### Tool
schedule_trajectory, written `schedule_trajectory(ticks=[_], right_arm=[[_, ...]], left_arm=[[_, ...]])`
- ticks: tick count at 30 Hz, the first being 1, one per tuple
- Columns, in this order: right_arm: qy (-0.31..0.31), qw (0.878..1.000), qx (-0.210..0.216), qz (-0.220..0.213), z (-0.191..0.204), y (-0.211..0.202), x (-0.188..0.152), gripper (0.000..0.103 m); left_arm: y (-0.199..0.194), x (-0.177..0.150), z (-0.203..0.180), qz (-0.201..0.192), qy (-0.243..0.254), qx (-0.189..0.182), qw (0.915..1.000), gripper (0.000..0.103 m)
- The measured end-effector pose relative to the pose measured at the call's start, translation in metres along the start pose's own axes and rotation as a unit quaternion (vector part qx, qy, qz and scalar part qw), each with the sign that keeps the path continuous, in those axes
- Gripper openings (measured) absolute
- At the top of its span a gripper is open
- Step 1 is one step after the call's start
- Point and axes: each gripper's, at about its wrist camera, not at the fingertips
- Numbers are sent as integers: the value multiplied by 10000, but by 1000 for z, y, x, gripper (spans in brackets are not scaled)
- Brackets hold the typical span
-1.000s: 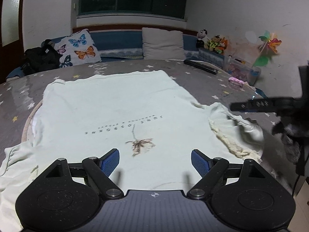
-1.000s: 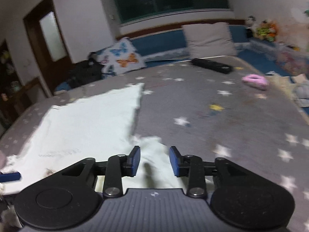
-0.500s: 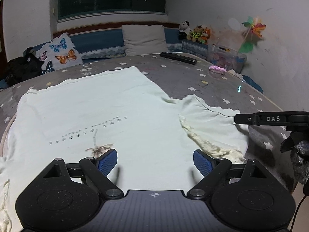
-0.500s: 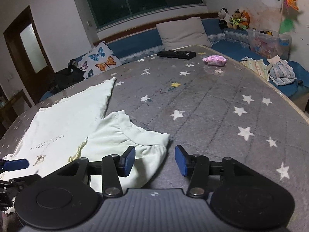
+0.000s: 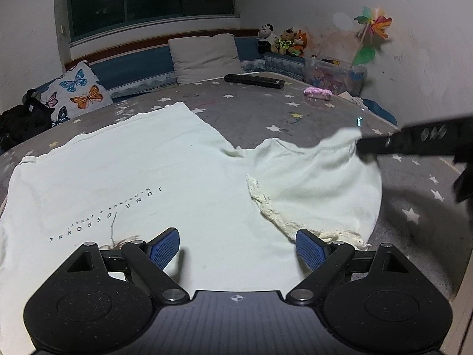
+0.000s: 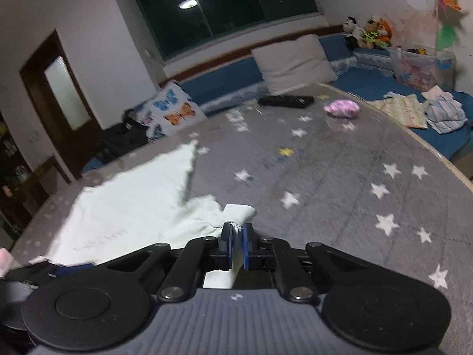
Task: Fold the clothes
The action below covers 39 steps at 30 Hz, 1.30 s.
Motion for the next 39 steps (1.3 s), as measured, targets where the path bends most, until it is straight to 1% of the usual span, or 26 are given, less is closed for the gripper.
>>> schedule_trajectory(ticks=[4,10,13,16,19,21,23,26,29,33,34,36,38,39], right_arm=[[-211,9994,260,-112,18,-13,7,6],[-738,9949,679,-65,60,-19,12,6],[-1047,9906,883,54,82,-15,8,6],[-1250,9865,1024,250,99,-5,2,6],[-1380,9820,1150,580,110,12,-8,7],[-1402,9796,1210,777,113,21,-14,12],[-1451,9768,1267,937,115,23,-20,13],[-1479,9772,1263,850,112,14,-22,13],[-1345,9828,993,779,101,11,-19,13],[-1193,9880,500,847,79,17,-23,13],[-1129,9886,402,909,73,20,-26,14],[-963,9887,340,1099,61,24,-33,13],[-929,9886,394,1113,56,25,-34,13],[-974,9884,389,1096,57,23,-32,13]], left_arm=[[5,0,-2,5,97,14,10000,88],[1,-5,4,-31,44,-65,10000,88],[-7,-11,11,-75,8,-86,9999,88],[-19,-19,23,-156,-81,-30,9998,89],[-29,-27,37,-220,-218,88,9995,90],[-34,-31,46,-232,-328,178,9990,90],[-37,-34,55,-248,-430,263,9984,90],[-41,-34,63,-304,-619,309,9971,90],[-43,-30,62,-378,-696,202,9967,88],[-41,-25,51,-438,-501,11,9978,80],[-40,-25,47,-440,-445,-40,9980,75],[-37,-23,41,-440,-340,-172,9983,67],[-35,-22,37,-433,-246,-292,9983,56],[-34,-22,36,-432,-193,-351,9983,53]])
Point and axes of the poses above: each gripper's, at about its wrist camera, not at the fingertips, and y roughly the way its jaws point, z to its left, x to its top, and after that the axes turned 14 degrees about z, right-handed
